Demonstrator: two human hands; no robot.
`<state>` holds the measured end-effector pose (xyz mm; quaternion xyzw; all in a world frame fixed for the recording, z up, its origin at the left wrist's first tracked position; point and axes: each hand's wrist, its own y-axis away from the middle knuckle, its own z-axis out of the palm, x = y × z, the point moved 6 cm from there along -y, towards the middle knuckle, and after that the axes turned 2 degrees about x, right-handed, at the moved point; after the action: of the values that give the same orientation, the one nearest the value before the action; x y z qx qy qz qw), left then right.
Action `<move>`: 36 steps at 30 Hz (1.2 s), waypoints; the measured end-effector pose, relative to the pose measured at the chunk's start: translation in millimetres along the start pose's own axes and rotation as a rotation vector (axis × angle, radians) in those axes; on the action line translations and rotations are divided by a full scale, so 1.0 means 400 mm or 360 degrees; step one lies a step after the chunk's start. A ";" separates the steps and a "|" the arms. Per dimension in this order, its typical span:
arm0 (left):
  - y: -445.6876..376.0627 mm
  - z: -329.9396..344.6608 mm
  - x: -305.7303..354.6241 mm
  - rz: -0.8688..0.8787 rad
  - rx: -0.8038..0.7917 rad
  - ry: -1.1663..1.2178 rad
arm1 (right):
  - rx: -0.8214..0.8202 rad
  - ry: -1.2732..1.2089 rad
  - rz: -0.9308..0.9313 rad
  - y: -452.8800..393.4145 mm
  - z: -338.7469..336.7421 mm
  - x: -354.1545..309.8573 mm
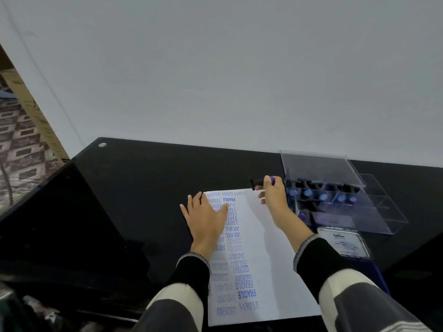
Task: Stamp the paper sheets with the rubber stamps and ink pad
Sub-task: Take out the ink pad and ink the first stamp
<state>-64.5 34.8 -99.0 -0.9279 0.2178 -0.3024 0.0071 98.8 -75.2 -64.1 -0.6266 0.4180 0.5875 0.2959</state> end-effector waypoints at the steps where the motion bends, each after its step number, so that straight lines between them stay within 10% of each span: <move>1: 0.000 -0.001 0.000 -0.0001 -0.0002 0.0020 | -0.0002 -0.0062 0.0016 0.006 -0.010 -0.003; 14: 0.061 -0.046 -0.028 -0.0049 -0.0002 0.0765 | -0.0057 -0.0551 0.0100 0.124 -0.132 -0.009; 24: 0.247 0.025 0.218 0.0579 0.0014 0.0623 | 0.0275 -0.0959 -0.0003 0.216 -0.381 0.020; 36: 0.298 0.108 0.253 0.0733 -0.0123 0.0276 | 0.0421 -0.0550 -0.0147 0.230 -0.555 0.074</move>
<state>-14.5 -119.6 -95.2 -0.8241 0.4346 -0.3627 0.0214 125.9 -315.7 -52.2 -0.4906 0.4055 0.6120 0.4694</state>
